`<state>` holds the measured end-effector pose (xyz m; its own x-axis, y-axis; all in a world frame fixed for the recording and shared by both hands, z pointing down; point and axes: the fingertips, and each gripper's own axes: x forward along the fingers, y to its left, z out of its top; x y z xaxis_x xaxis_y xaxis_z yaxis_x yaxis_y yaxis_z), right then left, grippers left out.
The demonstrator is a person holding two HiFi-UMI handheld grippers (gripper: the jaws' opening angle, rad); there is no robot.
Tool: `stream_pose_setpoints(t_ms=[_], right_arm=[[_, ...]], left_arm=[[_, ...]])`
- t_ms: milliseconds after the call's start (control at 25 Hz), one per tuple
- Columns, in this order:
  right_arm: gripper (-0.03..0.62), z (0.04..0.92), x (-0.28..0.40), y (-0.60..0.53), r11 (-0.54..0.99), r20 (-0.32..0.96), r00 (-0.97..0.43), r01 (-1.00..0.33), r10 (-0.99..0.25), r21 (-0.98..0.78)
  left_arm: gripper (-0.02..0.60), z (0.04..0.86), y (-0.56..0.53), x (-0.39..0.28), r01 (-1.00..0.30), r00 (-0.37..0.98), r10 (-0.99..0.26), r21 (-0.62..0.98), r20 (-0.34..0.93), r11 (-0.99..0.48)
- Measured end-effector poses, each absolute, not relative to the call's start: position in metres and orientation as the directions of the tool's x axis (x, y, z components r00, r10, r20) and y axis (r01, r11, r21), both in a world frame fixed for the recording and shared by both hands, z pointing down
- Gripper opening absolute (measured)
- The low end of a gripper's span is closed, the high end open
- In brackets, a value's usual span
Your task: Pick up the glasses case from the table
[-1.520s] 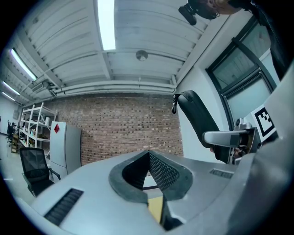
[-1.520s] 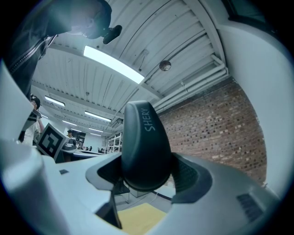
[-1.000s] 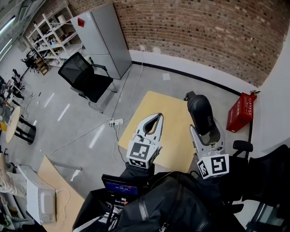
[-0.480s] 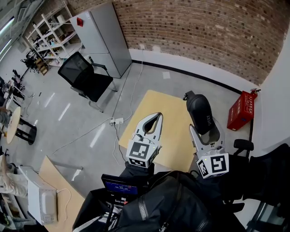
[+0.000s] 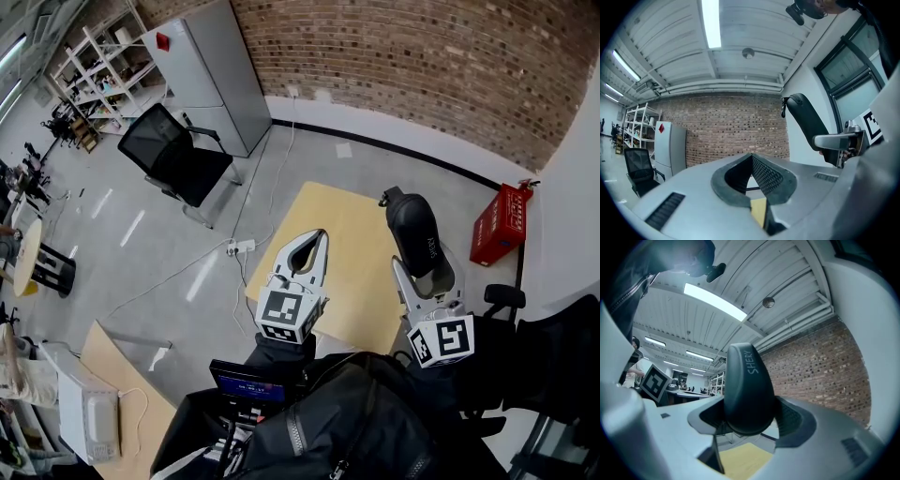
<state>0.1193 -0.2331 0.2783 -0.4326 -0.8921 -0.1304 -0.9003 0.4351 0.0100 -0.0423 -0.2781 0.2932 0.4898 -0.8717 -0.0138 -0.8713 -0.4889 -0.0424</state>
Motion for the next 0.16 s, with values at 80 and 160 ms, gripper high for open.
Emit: stream_pose_setpoints(t_ms=[80, 160], right_arm=[[0.334, 0.2799, 0.1194, -0.2329, 0.434, -0.129, -0.431, -0.901, -0.893, 0.006], [0.334, 0.2813, 0.1198, -0.2327, 0.433, -0.127, -0.43, -0.901, -0.894, 0.001]], left_arm=[[-0.002, 0.2943, -0.2773, -0.0412, -0.869, 0.493, -0.87, -0.042, -0.011, -0.493], [-0.002, 0.295, -0.2767, -0.0403, -0.868, 0.496, -0.868, -0.041, -0.009, -0.496]])
